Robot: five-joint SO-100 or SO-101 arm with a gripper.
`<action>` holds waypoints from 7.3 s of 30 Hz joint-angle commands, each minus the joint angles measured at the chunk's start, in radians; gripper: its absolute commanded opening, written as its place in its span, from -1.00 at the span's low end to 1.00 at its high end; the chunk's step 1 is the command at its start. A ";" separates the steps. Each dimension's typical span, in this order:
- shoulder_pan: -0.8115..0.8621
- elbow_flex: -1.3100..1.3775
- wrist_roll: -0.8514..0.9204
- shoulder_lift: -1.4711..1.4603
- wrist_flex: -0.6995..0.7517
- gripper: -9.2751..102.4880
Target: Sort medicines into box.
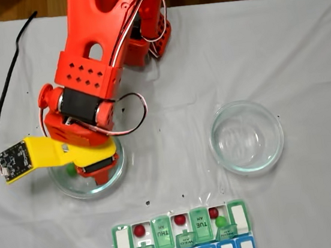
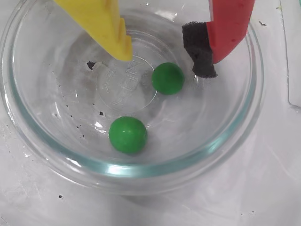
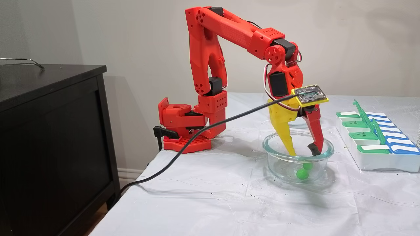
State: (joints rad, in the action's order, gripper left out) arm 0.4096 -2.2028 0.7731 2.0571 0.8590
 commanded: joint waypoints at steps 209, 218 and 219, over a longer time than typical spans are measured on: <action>0.072 -0.175 0.365 0.301 -0.187 -0.48; 0.080 -0.196 0.433 0.282 -0.216 -0.57; 0.080 -0.198 0.436 0.279 -0.218 -0.57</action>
State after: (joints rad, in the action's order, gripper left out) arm 0.4878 -2.4053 1.1904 2.3240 0.6596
